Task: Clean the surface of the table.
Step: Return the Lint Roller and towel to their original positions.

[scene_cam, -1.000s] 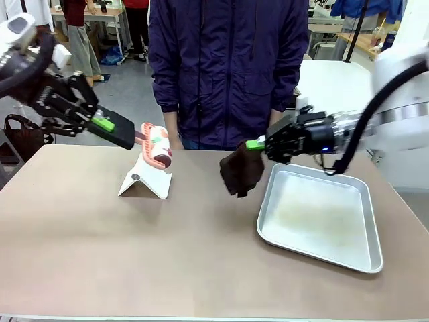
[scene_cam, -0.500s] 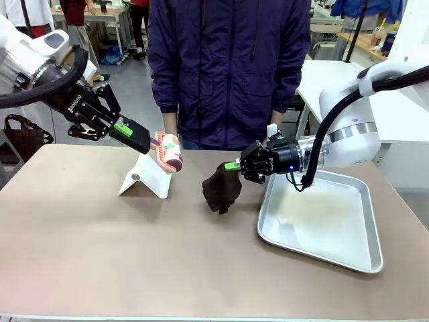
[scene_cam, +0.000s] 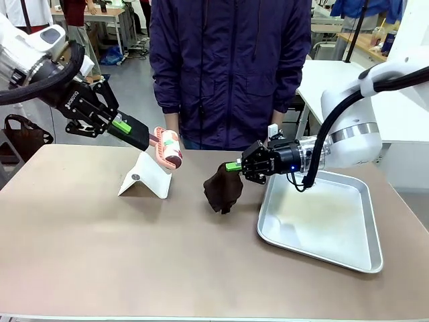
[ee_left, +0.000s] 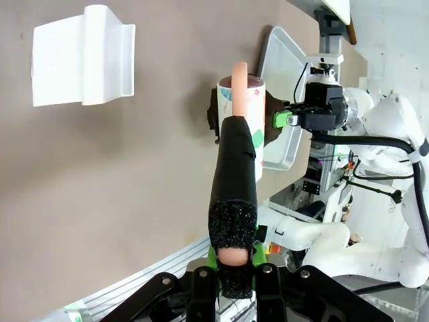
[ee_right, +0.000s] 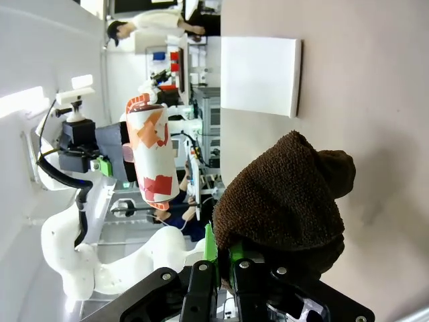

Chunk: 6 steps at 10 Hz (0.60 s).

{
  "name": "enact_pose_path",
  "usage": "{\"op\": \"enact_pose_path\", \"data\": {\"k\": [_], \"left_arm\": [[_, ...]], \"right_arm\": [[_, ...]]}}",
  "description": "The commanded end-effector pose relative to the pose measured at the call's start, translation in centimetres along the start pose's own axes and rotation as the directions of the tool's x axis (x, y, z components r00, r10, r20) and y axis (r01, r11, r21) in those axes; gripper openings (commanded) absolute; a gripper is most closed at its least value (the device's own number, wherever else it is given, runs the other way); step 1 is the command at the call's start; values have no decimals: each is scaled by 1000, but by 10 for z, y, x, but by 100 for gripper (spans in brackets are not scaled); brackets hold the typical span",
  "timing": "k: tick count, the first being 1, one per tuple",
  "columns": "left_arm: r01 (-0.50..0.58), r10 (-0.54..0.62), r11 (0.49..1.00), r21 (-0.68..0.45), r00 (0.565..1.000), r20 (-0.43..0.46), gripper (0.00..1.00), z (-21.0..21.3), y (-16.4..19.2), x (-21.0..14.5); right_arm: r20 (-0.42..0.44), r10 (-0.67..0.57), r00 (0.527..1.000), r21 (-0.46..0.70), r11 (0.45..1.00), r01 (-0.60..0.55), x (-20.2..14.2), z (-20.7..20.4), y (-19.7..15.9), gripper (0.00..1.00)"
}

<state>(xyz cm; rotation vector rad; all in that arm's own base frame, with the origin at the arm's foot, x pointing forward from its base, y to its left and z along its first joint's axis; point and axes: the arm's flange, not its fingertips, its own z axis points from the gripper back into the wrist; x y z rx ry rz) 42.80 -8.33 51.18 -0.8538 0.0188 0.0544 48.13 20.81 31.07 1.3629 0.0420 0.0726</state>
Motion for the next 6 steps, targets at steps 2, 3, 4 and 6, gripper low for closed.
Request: {"op": "enact_pose_path", "data": {"k": [2,3,4,6], "left_arm": [[16,-16,992,122,1000,2,19,-12,-6,19],[4,-5,989,151,1000,7,19,-17,-8,25],[10,-11,983,183,1000,4,19,-23,-9,32],[67,-47,969,238,995,-90,19,-35,-14,49]], "right_arm": [[20,-21,1000,-115,993,23,10,-16,-4,7],[43,-40,998,-132,990,46,10,-16,-8,7],[68,-47,997,-166,984,58,10,-15,-9,7],[97,-50,994,-228,971,71,9,-11,-10,7]]}}
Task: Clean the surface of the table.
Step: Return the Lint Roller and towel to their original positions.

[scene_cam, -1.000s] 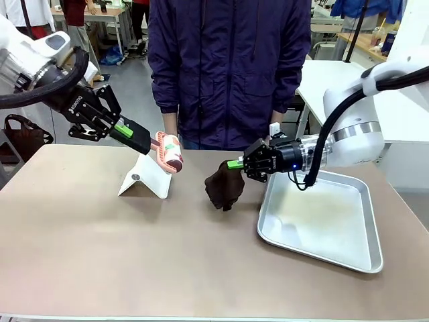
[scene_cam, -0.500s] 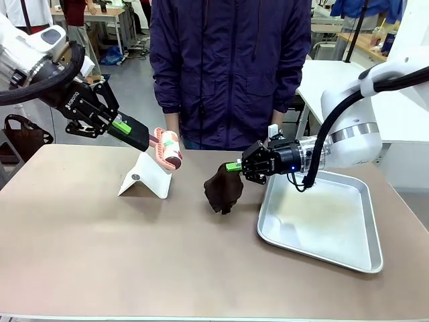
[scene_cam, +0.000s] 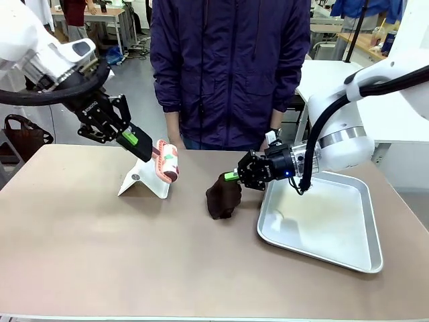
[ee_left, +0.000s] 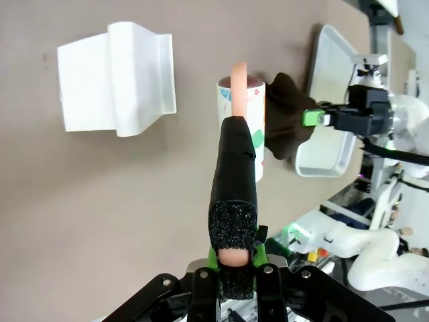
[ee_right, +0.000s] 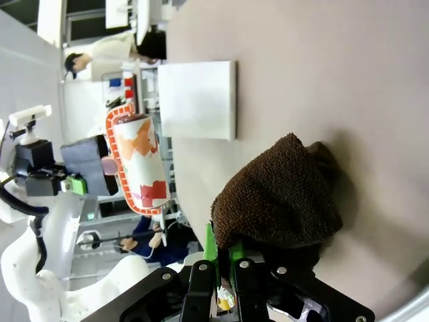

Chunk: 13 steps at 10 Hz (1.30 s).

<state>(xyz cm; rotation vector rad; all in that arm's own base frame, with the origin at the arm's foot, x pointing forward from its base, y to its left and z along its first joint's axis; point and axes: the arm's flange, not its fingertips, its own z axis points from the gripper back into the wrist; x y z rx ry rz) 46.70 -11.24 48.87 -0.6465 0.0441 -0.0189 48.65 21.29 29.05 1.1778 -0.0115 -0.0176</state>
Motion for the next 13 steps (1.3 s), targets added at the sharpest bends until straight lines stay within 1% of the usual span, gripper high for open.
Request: {"op": "enact_pose_path", "data": {"k": [1,3,4,5,6,7,8,9,10,11,12,13], "left_arm": [[-5,6,998,57,1000,-20,19,3,-11,19],[-22,26,993,117,999,-28,19,-5,-12,39],[-14,19,989,150,999,-32,19,-10,-12,51],[7,5,987,158,997,-77,19,-15,-12,60],[-5,15,984,181,998,-53,19,-20,-12,68],[27,-7,978,206,995,-96,19,-29,-12,78],[16,2,973,230,997,-77,19,-34,-10,86],[13,13,968,252,995,-102,19,-41,-8,95],[19,17,966,258,990,-137,19,-45,-7,98],[0,35,962,274,992,-122,19,-47,-6,100],[-10,46,963,269,991,-128,19,-50,-8,100],[-19,61,964,266,986,-154,19,-53,-6,100]], "right_arm": [[4,-21,1000,-57,998,22,4,0,9,7],[3,-32,999,-57,998,32,5,1,5,7],[0,-31,1000,-52,998,31,6,1,4,7],[-2,-30,1000,-51,998,30,6,1,4,7],[-2,-28,1000,-48,998,28,7,0,3,7],[0,-31,1000,-43,999,31,7,1,2,7],[0,-32,999,-39,999,32,7,1,2,7],[-2,-46,999,-30,999,46,9,1,-2,7],[-9,-52,999,-25,998,52,10,0,-4,7],[-8,-57,998,-27,998,56,11,-1,-5,7],[-5,-52,999,-23,998,52,11,1,-5,7],[-1,-50,999,-20,999,50,11,1,-5,7]]}}
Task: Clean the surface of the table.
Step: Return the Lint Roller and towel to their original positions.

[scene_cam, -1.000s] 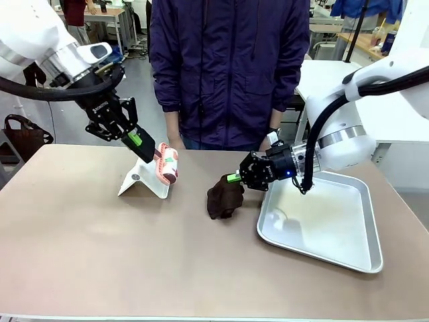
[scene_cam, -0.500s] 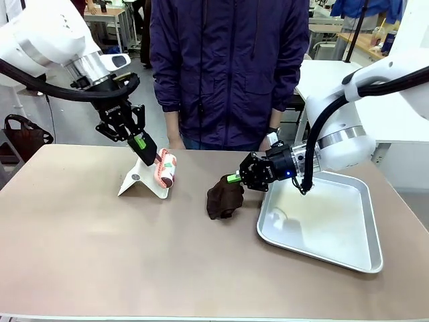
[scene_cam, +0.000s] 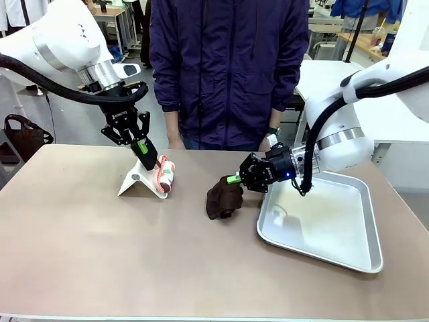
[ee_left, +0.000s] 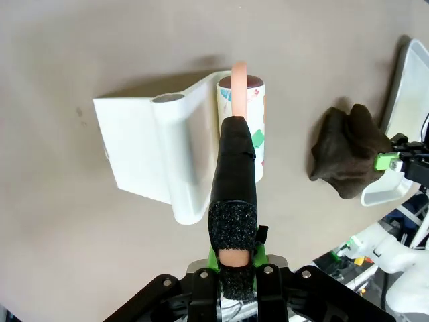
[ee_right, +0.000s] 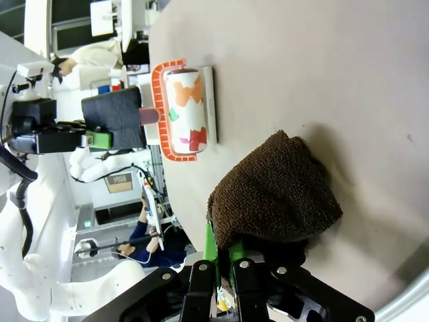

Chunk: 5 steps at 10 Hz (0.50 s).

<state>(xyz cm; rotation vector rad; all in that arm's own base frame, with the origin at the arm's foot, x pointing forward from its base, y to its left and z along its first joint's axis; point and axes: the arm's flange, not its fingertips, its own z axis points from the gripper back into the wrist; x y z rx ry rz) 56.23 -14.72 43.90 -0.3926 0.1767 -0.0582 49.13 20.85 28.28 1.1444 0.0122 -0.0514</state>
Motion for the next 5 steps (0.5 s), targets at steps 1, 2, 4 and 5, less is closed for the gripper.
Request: {"op": "enact_pose_path", "data": {"k": [1,2,4,5], "left_arm": [[-54,55,998,29,998,-20,19,-1,-6,4],[-66,67,997,29,998,-22,19,-4,-5,4],[-82,84,996,42,996,-33,19,-9,-5,4],[-79,80,996,41,996,-33,19,-11,-5,3]], "right_arm": [[-6,-11,1000,20,1000,11,6,0,3,7],[-5,-13,1000,22,1000,13,6,0,2,7],[-9,-7,1000,23,1000,7,5,0,1,7],[-10,-9,1000,21,1000,9,4,1,1,7]]}}
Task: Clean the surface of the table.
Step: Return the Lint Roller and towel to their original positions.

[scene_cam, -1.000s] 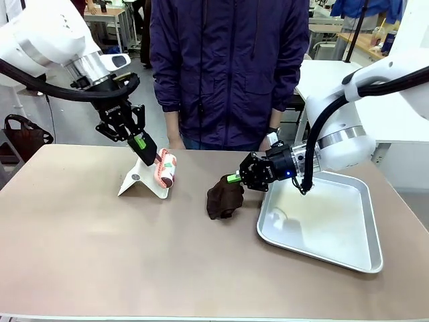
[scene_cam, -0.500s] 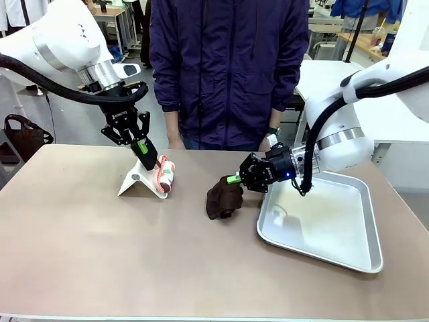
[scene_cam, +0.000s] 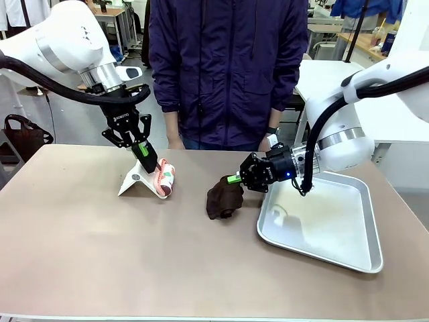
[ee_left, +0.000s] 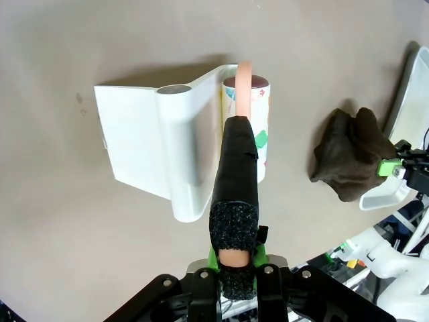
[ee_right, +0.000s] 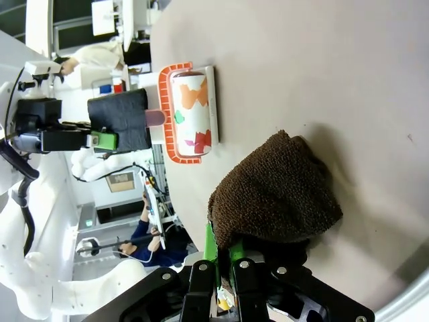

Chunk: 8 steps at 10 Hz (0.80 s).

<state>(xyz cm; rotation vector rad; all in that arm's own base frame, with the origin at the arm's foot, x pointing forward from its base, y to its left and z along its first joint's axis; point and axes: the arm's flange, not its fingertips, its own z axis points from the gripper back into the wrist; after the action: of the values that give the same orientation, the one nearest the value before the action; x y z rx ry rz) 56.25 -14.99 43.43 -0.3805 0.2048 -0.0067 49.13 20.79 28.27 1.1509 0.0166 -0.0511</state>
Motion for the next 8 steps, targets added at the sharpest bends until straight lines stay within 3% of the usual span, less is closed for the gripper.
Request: {"op": "enact_pose_path", "data": {"k": [1,2,3,4,5,8], "left_arm": [[-29,29,999,27,1000,-11,76,-6,-3,2],[-27,27,999,24,1000,-5,76,-4,-3,0],[-29,29,999,19,1000,5,100,-2,-1,-2],[-57,56,998,17,997,45,78,5,4,-3],[-63,63,998,8,996,56,100,11,9,-7],[-64,64,998,6,995,74,100,21,21,-19]], "right_arm": [[-9,-11,1000,17,1000,11,2,1,1,37],[-16,-21,1000,18,1000,21,1,2,1,64],[-17,-32,999,17,999,33,0,2,0,95],[-19,-30,999,1,1000,30,0,1,0,100],[-24,-22,999,-41,999,21,0,-2,2,100],[-53,13,998,-225,974,-24,4,-11,33,100]]}}
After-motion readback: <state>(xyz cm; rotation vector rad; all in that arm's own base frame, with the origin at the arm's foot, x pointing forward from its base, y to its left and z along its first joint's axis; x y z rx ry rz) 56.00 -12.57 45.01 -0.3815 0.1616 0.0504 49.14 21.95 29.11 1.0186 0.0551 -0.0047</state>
